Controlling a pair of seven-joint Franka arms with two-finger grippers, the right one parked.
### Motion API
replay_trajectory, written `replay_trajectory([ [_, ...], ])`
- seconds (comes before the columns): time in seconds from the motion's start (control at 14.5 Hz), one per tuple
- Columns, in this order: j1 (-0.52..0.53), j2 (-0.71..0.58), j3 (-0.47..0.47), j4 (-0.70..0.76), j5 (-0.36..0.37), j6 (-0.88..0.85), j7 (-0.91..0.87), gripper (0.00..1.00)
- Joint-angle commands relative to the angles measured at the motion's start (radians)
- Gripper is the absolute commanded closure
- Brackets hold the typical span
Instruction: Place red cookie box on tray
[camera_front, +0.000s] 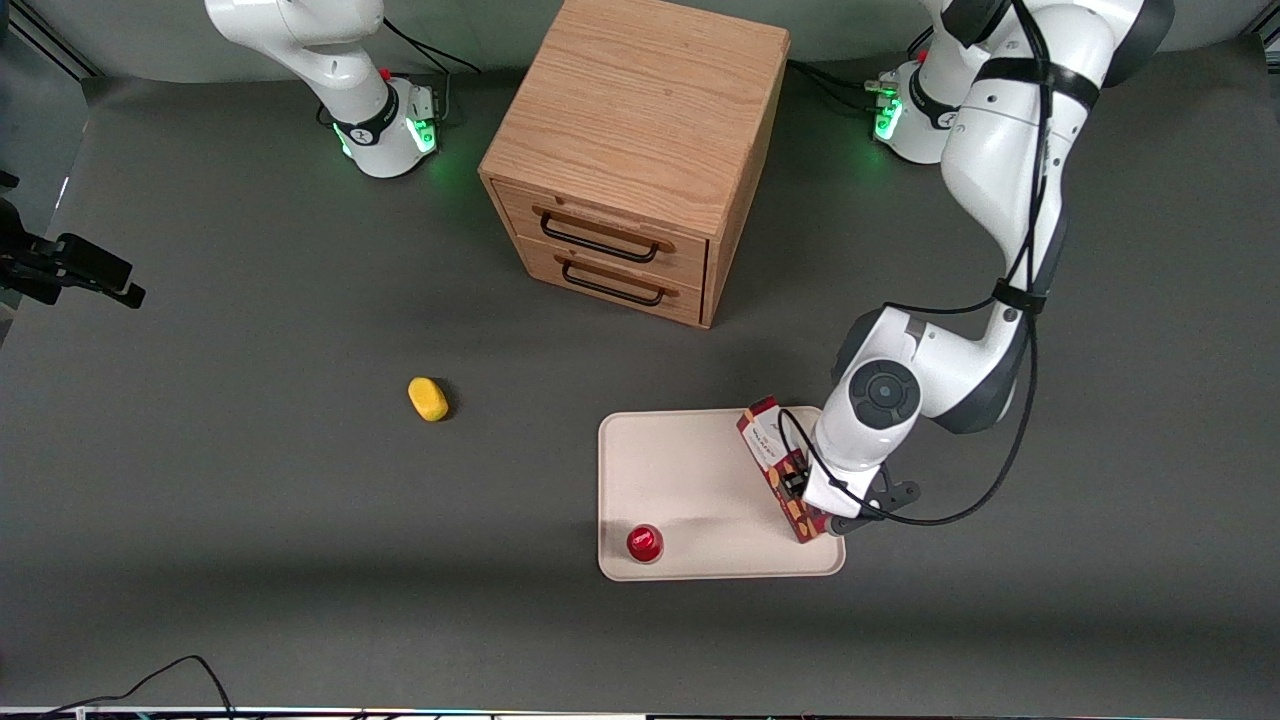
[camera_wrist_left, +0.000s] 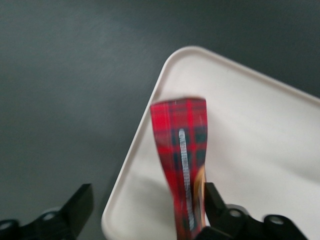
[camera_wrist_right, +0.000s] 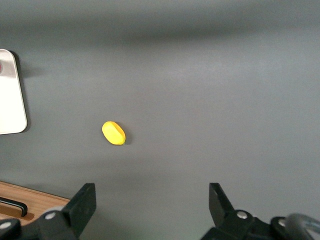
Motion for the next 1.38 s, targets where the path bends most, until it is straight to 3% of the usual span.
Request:
replay_trajectory([
  [0.0, 0.016, -0.057, -0.03, 0.121, -0.093, -0.263, 0.051, 0.0],
  [0.21, 0.068, -0.161, -0.028, 0.151, -0.176, -0.459, 0.178, 0.0],
  [0.34, 0.122, -0.273, -0.021, 0.081, -0.21, -0.512, 0.301, 0.0],
  [0.55, 0.176, -0.457, 0.004, -0.113, -0.207, -0.494, 0.415, 0.0],
  [0.9, 0.166, -0.831, 0.165, -0.572, -0.186, -0.302, 0.733, 0.0],
  [1.03, 0.168, -0.925, 0.17, -0.616, -0.124, -0.329, 0.792, 0.0],
  [1.31, 0.162, -0.973, 0.239, -0.541, -0.13, -0.43, 0.843, 0.0],
])
